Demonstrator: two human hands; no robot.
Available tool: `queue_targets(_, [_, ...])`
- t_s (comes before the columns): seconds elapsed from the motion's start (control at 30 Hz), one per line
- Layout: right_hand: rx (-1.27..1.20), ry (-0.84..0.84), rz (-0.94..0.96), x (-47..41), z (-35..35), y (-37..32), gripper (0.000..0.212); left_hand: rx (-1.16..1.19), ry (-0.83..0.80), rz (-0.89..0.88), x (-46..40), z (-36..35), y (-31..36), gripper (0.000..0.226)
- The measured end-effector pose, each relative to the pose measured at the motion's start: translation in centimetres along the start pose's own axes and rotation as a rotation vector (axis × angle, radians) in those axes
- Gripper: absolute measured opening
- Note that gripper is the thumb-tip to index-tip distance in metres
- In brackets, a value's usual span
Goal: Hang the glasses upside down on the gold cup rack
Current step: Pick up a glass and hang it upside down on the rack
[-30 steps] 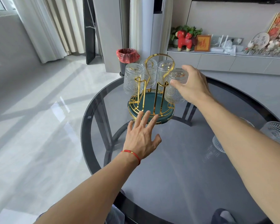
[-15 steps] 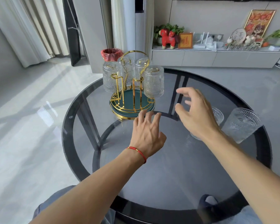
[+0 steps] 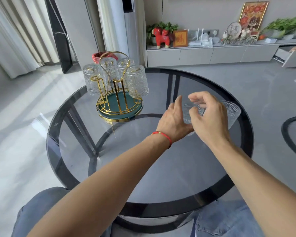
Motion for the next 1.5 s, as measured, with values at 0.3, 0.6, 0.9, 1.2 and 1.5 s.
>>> queue_targets(0.3, [-0.06,-0.037,-0.084,-0.3,-0.6,1.5,0.033,0.052,0.106,0.071,-0.4,1.7,-1.3,0.084])
queue_targets(0.6, [-0.147,-0.315,-0.19,0.9,-5.2,1.9,0.033,0.209,0.098,0.109,3.5,8.3,-6.8,0.078])
queue_targets(0.9, [-0.927,-0.687,-0.74,4.6,-12.9,2.4,0.049,0.969,0.052,0.237,4.1,8.9,-10.2,0.087])
queue_targets(1.2, [-0.978,-0.603,-0.669,2.6,-13.4,0.9,0.025,0.365,-0.011,0.074,5.8,13.4,-12.6,0.069])
queue_targets(1.5, [-0.645,-0.333,-0.197,-0.9,-9.8,-6.2,0.054,-0.174,0.084,0.079,6.2,15.8,-17.6,0.071])
Point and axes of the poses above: each hand's wrist, its own x-axis away from the middle knuckle, its own z-axis out of the back of the hand, y = z × x, the point moved 9 cm from there along -x, towards the middle knuckle, and after that the axes turned 5 degrees about x, right-handed, at the moved point
